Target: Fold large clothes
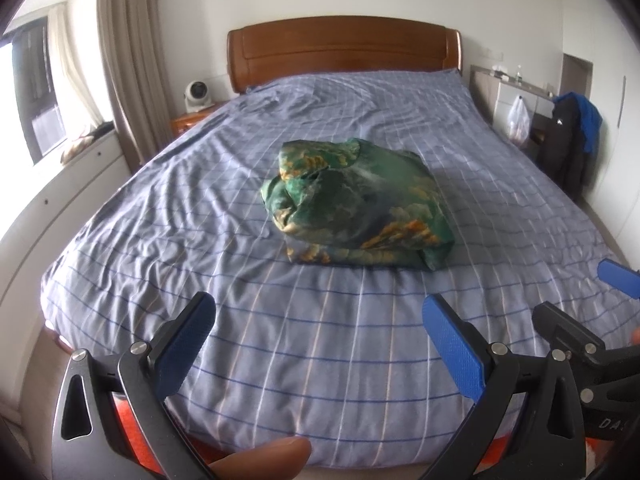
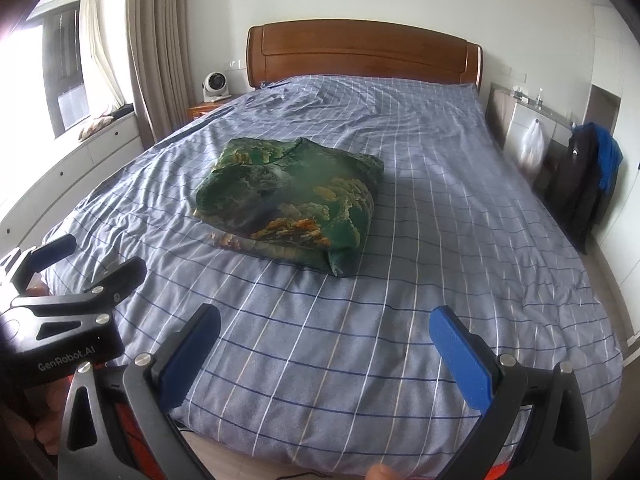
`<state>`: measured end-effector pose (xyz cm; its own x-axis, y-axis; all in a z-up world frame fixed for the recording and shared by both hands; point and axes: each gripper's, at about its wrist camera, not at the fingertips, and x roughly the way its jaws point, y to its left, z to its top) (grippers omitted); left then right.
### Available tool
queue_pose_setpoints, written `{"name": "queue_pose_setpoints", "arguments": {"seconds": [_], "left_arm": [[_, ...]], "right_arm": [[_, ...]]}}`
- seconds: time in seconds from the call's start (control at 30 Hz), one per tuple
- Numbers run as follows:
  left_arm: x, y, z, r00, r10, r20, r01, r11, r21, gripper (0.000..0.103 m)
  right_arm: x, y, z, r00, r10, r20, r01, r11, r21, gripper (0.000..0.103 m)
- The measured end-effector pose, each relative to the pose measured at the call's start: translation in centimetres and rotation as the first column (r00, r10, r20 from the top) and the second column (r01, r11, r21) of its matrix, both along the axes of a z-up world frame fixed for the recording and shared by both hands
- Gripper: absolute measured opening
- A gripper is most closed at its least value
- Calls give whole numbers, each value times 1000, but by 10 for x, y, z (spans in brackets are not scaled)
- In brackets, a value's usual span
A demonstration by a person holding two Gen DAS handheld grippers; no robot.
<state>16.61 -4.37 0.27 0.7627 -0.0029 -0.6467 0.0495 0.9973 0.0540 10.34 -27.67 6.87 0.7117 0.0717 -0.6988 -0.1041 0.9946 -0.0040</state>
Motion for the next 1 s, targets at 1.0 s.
{"name": "queue_pose_setpoints", "arguments": {"seconds": [1.0], "left_arm": [[-4, -7, 7, 1000, 9, -21, -8, 999, 41, 103]], "right_arm": [[-9, 3, 15, 996, -80, 25, 81, 995, -51, 103]]}}
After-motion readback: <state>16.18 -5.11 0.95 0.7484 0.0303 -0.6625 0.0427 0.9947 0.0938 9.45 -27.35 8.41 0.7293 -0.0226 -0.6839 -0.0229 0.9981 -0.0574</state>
